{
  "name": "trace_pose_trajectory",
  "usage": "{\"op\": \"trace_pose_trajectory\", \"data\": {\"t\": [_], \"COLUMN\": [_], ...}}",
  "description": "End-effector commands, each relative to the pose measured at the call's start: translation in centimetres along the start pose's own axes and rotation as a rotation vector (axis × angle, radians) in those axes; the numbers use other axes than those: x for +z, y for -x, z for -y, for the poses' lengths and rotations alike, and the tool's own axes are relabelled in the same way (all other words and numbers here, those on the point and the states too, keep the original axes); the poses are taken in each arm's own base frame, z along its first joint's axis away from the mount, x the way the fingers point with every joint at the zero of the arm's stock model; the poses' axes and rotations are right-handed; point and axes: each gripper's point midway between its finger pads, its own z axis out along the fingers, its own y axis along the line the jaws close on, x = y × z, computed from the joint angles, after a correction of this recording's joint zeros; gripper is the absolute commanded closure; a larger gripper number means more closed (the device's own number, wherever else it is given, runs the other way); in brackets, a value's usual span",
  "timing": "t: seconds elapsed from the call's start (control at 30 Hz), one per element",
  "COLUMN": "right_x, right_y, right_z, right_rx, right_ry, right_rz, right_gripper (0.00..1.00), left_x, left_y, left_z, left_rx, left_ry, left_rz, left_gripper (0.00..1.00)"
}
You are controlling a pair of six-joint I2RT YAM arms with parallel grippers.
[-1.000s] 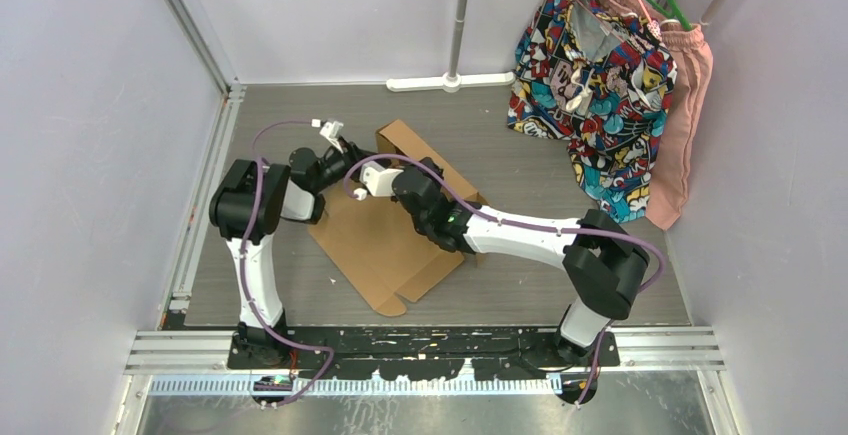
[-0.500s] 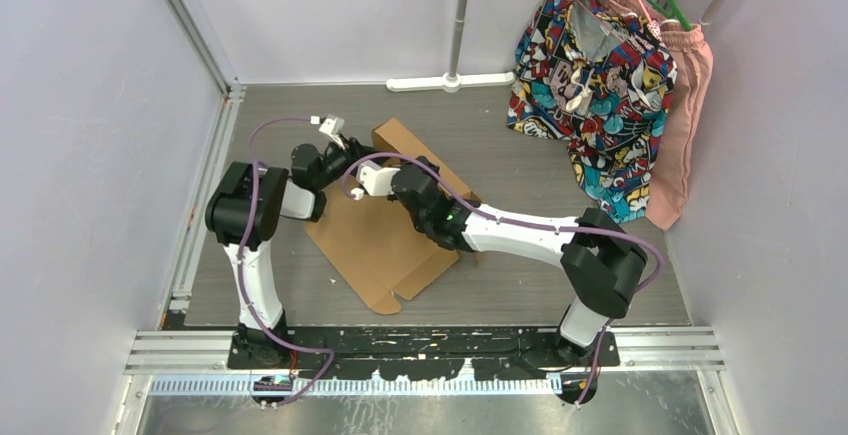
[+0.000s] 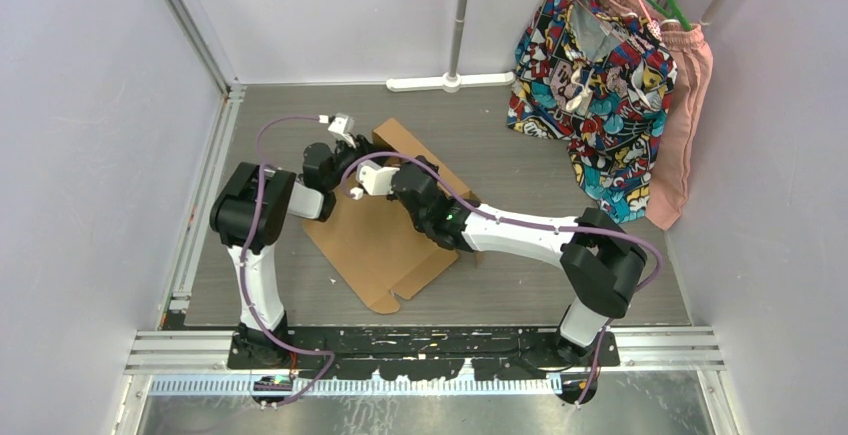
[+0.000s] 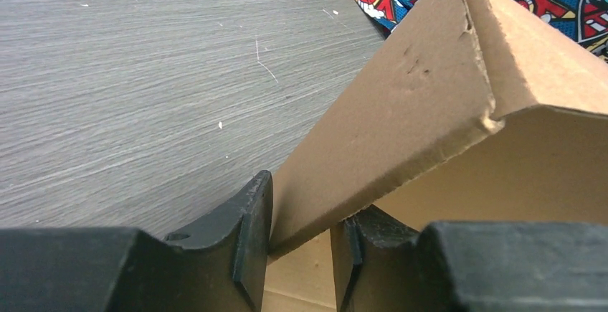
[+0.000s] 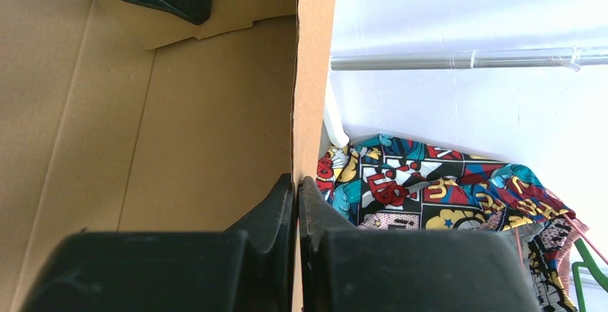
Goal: Fold the paper box
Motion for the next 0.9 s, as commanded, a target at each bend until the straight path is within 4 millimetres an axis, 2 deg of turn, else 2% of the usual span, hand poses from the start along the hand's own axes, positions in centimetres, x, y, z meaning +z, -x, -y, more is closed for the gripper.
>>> {"op": "trace_pose_trajectory", "data": {"t": [0.0,0.13,0.23,0.33,0.47,0.57,0.73,0.87], "right_x": [0.3,0.6,0.8,0.9,2.0,2.8,4.5,5.4], "right_y": [1.5,1.5,1.4,1.5,1.1,1.3,2.4,3.5], "right_z": [-4.9,-4.8,-4.1,-3.3,-3.0,-1.9,0.6,2.4], "right_rx": [0.008,0.025,0.073,0.117,0.090,0.141,0.237,0.318], "right_ry": [0.163,0.152,0.123,0.103,0.061,0.031,-0.005,-0.024], "right_rz": [0.077,0.061,0.046,0.040,-0.002,0.003,-0.002,0.016], "right_gripper": [0.93,0.92,0.74,0.70,0.65,0.56,0.51,0.44], "left_x": [0.6,0.1,-0.3,-1.0,-2.5,-3.4,-4.5,-5.0], "left_y": [3.7,3.4,2.8,2.2,2.1,2.5,2.8,2.8], "left_z": [-1.1,-2.0,-2.3,-2.6,-3.4,-3.8,-4.7,-4.3], "left_rx": [0.080,0.101,0.123,0.128,0.133,0.148,0.168,0.184], "left_ry": [0.083,0.160,0.208,0.250,0.325,0.371,0.457,0.507], "left_rz": [0.108,0.106,0.081,0.078,0.093,0.098,0.096,0.090], "left_gripper": [0.68,0.75,0.77,0.79,0.79,0.80,0.80,0.80]}}
